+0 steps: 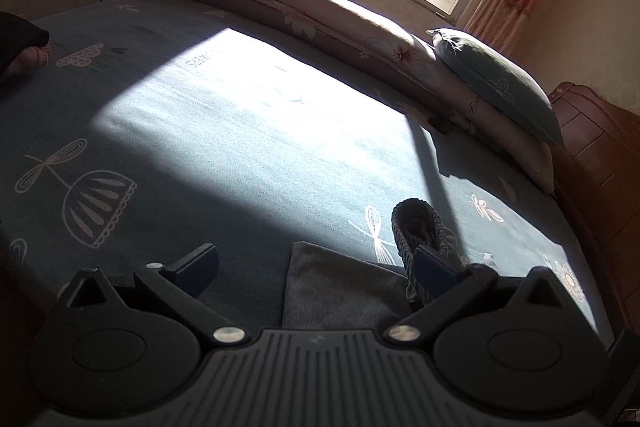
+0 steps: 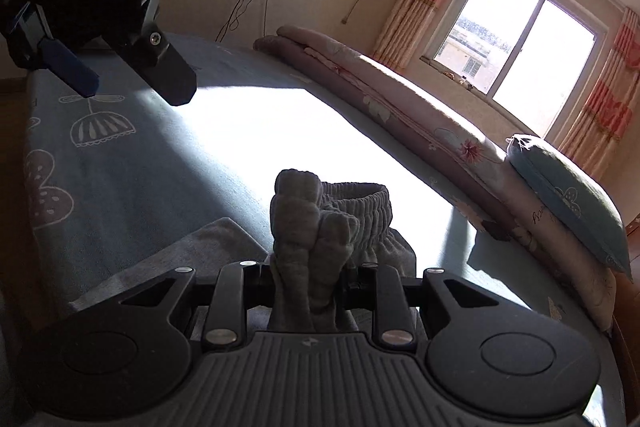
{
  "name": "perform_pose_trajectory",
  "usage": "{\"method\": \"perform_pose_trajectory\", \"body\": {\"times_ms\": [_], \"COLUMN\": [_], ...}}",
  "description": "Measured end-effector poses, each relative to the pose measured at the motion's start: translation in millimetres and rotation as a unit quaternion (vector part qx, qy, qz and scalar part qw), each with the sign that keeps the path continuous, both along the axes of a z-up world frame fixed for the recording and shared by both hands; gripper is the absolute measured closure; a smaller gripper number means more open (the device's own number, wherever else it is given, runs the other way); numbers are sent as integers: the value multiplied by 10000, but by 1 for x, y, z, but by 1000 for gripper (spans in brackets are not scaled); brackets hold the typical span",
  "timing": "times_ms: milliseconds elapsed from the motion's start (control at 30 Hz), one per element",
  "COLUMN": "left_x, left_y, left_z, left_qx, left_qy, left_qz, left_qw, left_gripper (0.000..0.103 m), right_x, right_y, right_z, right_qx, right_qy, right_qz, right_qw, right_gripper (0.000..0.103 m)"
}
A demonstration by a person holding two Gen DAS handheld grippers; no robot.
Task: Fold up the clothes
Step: 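Fold the sweatpants over and lower the waistband with the right gripper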
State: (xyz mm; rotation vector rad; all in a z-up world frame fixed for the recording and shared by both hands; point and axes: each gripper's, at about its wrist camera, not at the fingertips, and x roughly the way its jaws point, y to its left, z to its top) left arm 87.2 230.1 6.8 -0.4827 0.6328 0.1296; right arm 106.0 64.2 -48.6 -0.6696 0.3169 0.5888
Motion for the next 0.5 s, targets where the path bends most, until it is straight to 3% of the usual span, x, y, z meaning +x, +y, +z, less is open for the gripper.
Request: {"method": "perform_pose_trajectory", "body": {"times_ms": [233,367,500], "left_x": [-1,-2,-5], "left_y": [2,2,7], "left_z": [-1,0,1], "left_qx": [-7,18,23], "left_qy": [1,-4,-58], "left_qz": [75,71,130], "left_qw": [10000,10000,9999], "left_gripper": [1,1,1], "right_x": [-23,-25,-24], "right_y": [22,26,25], "right_z": [-38,-47,-34], "right_qx": [-901,-1139,-1069], "right_qy": [-464,-684,-806], "right_qz": [427,531,469], "right_qw": [9939,9897,9899], "right_gripper": [74,75,75]}}
